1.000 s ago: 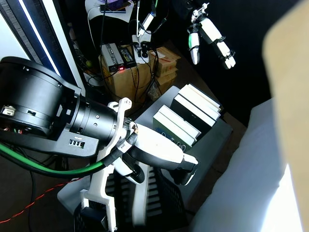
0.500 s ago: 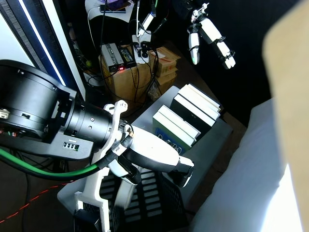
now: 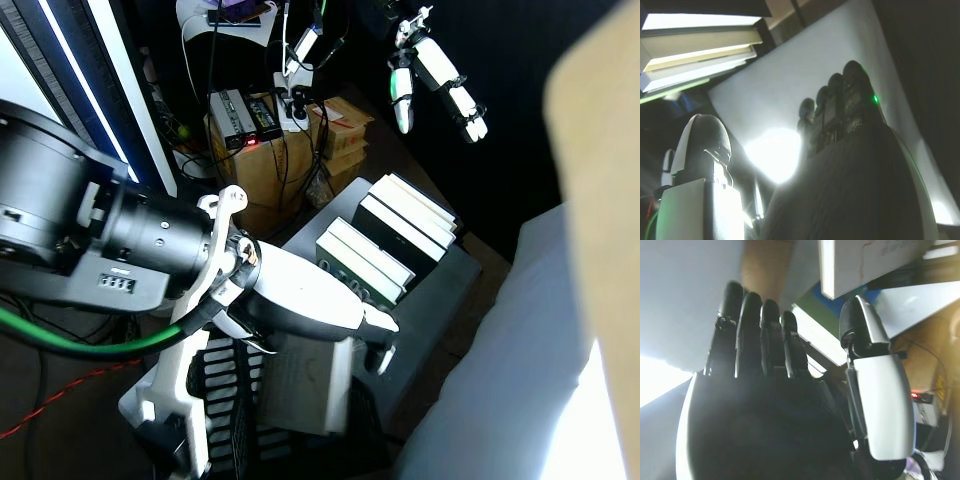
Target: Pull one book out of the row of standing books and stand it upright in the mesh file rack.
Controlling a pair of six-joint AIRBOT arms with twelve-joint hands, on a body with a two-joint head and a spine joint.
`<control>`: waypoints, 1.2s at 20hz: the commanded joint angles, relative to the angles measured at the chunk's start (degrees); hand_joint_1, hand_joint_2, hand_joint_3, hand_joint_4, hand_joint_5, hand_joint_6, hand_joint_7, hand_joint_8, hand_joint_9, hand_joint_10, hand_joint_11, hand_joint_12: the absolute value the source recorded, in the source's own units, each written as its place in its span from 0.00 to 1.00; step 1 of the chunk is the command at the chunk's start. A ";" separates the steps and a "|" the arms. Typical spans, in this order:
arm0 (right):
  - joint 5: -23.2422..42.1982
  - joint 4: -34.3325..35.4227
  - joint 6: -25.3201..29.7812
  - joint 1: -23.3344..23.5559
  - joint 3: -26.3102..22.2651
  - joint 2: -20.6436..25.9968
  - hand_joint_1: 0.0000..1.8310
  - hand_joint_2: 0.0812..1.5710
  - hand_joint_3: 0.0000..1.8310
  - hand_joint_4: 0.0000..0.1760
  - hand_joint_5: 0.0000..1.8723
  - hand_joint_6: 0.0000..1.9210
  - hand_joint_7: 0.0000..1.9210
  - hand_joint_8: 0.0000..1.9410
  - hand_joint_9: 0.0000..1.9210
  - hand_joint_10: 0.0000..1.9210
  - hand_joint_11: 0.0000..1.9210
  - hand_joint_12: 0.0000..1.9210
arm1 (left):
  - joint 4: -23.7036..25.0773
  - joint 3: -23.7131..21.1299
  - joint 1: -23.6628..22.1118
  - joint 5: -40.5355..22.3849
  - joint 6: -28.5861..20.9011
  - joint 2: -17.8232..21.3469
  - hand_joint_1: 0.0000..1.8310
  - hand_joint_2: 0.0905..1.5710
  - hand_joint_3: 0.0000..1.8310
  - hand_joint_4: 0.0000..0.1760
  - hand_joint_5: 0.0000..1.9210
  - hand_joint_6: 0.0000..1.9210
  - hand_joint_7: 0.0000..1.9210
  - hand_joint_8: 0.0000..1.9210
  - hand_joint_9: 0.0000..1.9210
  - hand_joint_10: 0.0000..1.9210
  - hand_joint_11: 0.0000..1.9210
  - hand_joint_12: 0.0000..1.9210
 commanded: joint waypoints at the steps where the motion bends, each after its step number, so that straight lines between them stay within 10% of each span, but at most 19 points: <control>1: -5.34 1.09 -0.35 0.60 -0.89 1.68 0.29 0.85 0.00 0.00 0.00 0.02 0.01 0.00 0.00 0.12 0.00 0.48 | -0.52 0.15 -0.08 -7.59 -0.68 0.11 0.41 0.76 0.00 0.19 0.04 0.00 0.00 0.00 0.00 0.00 0.00 0.00; 4: -6.86 5.05 -0.34 0.59 -3.36 4.11 0.32 0.84 0.00 0.01 0.00 0.00 0.00 0.00 0.00 0.00 0.00 0.12 | 0.44 -0.69 -0.33 -9.28 -0.90 0.65 0.39 0.78 0.01 0.17 0.02 0.00 0.00 0.00 0.00 0.00 0.00 0.00; 7: -5.83 22.22 -10.38 0.63 -3.92 5.59 0.30 0.88 0.00 0.24 0.00 0.00 0.00 0.00 0.00 0.00 0.00 0.01 | 2.18 -1.12 -1.90 -10.68 -1.15 1.22 0.43 0.77 0.00 0.09 0.01 0.00 0.00 0.00 0.00 0.00 0.00 0.00; 9: -2.10 41.22 -19.56 0.77 -1.97 5.53 0.32 0.87 0.00 0.26 0.00 0.00 0.00 0.00 0.03 0.03 0.00 0.28 | 2.78 -1.59 -2.55 -12.31 -1.44 1.66 0.44 0.77 0.00 0.16 0.00 0.00 0.00 0.00 0.00 0.00 0.00 0.00; 10: -0.22 53.91 -25.21 0.12 -0.80 5.49 0.30 0.88 0.00 0.00 0.00 0.00 0.00 0.00 0.02 0.03 0.00 0.32 | 3.42 -1.84 -3.08 -13.04 -1.65 1.88 0.45 0.77 0.00 0.22 0.00 0.00 0.00 0.00 0.00 0.00 0.00 0.00; 13: 6.67 81.61 -40.01 -3.47 0.88 6.37 0.22 0.90 0.00 0.09 0.00 0.00 0.00 0.00 0.00 0.00 0.00 0.01 | 6.78 -1.81 -5.75 -14.25 -2.87 2.19 0.41 0.78 0.00 0.37 0.00 0.00 0.00 0.00 0.00 0.00 0.00 0.00; 15: 9.95 93.96 -46.42 -6.56 0.22 7.58 0.19 0.91 0.00 0.00 0.00 0.00 0.00 0.00 0.01 0.01 0.01 0.01 | 9.99 -1.84 -8.04 -14.29 -3.36 2.32 0.38 0.80 0.01 0.24 0.00 0.00 0.00 0.00 0.00 0.00 0.00 0.00; 18: 15.96 110.52 -54.17 -12.50 -1.04 9.11 0.18 0.89 0.00 0.00 0.00 0.00 0.00 0.00 0.06 0.03 0.03 0.01 | 16.16 -1.81 -11.87 -13.38 -5.10 2.44 0.30 0.80 0.01 0.42 0.00 0.00 0.00 0.00 0.00 0.00 0.00 0.00; 21: 22.78 125.01 -60.93 -20.00 -2.97 10.48 0.15 0.88 0.00 0.00 0.00 0.00 0.00 0.00 0.01 0.20 0.00 0.34 | 21.05 -1.87 -14.61 -12.57 -6.79 1.83 0.22 0.81 0.01 0.34 0.00 0.00 0.00 0.00 0.00 0.00 0.00 0.00; 24: 30.33 137.11 -66.25 -28.08 -5.40 11.04 0.17 0.87 0.00 0.00 0.00 0.00 0.00 0.00 0.00 0.13 0.00 0.25 | 23.68 -2.31 -14.97 -12.71 -8.30 1.67 0.25 0.82 0.01 0.31 0.00 0.00 0.00 0.00 0.00 0.00 0.00 0.00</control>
